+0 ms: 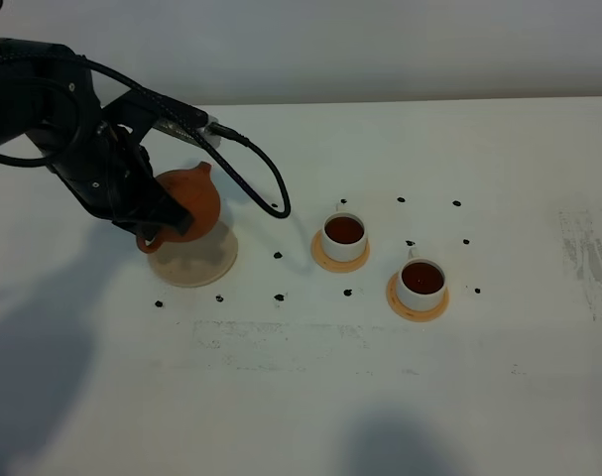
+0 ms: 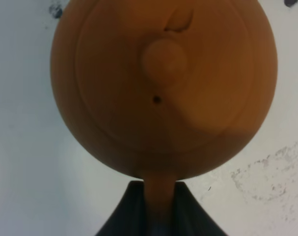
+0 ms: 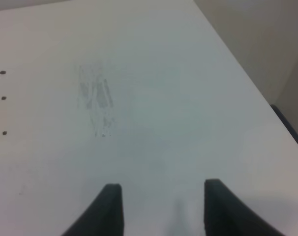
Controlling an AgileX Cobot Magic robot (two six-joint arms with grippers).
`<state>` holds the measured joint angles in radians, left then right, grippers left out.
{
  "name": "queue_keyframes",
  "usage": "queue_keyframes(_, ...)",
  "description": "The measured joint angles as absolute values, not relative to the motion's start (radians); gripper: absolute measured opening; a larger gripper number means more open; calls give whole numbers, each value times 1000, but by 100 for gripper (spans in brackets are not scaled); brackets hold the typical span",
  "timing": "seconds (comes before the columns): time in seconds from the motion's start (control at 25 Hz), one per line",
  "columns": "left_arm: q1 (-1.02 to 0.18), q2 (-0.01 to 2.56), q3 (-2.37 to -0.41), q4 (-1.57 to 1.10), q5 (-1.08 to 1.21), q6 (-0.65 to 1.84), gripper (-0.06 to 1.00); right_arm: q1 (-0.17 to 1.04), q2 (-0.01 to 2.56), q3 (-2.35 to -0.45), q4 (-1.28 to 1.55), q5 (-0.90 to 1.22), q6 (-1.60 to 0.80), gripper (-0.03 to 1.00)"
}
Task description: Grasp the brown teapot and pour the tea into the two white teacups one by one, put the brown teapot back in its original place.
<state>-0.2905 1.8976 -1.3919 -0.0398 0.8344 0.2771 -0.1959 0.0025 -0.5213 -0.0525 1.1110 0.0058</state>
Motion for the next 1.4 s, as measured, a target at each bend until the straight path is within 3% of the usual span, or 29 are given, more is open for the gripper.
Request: queue_keyframes(1.4, -277, 2001, -1392, -67, 838, 203, 9, -196, 2, -521, -52, 1110, 0, 40)
